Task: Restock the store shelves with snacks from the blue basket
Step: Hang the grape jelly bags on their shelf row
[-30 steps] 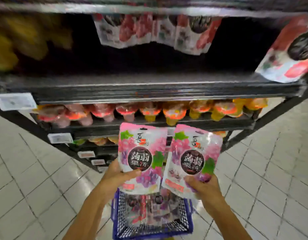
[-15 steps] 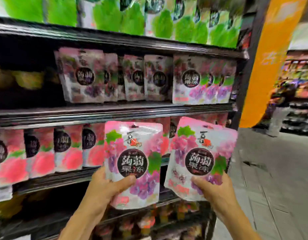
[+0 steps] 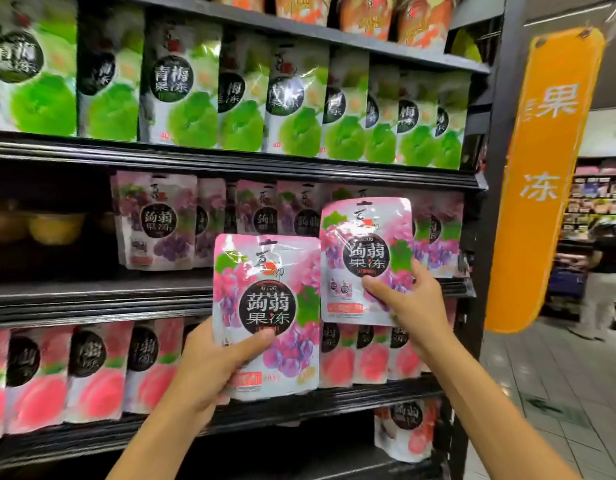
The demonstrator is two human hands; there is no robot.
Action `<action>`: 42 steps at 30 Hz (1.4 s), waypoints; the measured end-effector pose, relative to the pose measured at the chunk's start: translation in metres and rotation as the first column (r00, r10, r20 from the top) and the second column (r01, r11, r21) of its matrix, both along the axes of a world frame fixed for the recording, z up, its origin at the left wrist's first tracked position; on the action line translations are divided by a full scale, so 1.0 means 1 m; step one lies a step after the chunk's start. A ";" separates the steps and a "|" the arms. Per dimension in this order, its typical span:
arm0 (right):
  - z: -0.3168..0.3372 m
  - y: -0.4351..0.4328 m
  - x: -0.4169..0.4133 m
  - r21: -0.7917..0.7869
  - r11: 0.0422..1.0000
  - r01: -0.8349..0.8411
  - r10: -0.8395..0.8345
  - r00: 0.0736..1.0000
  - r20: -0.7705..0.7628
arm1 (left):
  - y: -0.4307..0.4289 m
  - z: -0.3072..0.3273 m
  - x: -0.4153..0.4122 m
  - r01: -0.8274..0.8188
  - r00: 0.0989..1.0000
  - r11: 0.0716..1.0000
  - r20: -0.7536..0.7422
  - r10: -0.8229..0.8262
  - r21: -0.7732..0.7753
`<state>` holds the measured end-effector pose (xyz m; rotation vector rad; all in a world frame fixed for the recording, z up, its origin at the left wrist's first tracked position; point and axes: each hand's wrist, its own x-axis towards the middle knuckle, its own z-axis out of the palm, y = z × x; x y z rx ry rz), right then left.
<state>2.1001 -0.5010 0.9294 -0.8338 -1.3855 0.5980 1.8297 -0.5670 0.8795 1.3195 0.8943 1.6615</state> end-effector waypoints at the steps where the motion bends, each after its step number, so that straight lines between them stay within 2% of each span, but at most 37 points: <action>1: 0.004 0.010 -0.004 -0.024 1.000 -0.018 0.018 1.000 0.000 | 0.003 0.002 0.001 -0.012 1.000 1.000 0.000 0.012 0.001; 7: 0.020 0.047 -0.032 0.027 0.989 -0.148 0.150 0.985 -0.086 | 0.014 0.011 0.000 -0.074 0.997 0.996 -0.020 0.075 0.047; 13: 0.037 0.072 -0.049 0.066 0.987 -0.144 0.148 0.988 -0.052 | 0.014 0.014 -0.009 -0.089 0.995 0.995 -0.042 0.091 0.038; 22: 0.029 0.067 -0.048 0.204 0.977 -0.061 0.017 0.977 0.213 | 0.013 0.011 -0.017 -0.123 0.992 0.990 -0.033 0.126 0.076; 30: 0.047 0.053 -0.014 0.012 0.999 -0.034 0.022 0.843 0.538 | 0.012 0.008 -0.018 -0.113 0.993 0.991 -0.020 0.114 0.075; 32: 0.047 0.055 -0.016 0.010 1.000 -0.002 -0.003 0.856 0.517 | 0.012 0.009 -0.016 -0.105 0.994 0.992 -0.017 0.106 0.069; 37: 0.035 0.064 -0.036 0.065 0.982 0.179 -0.189 0.879 0.438 | 0.010 0.010 -0.016 -0.094 0.995 0.994 -0.014 0.095 0.061; 42: 0.031 0.072 -0.043 0.055 0.970 0.235 -0.234 0.858 0.457 | 0.006 0.011 -0.022 -0.110 0.993 0.992 -0.031 0.112 0.066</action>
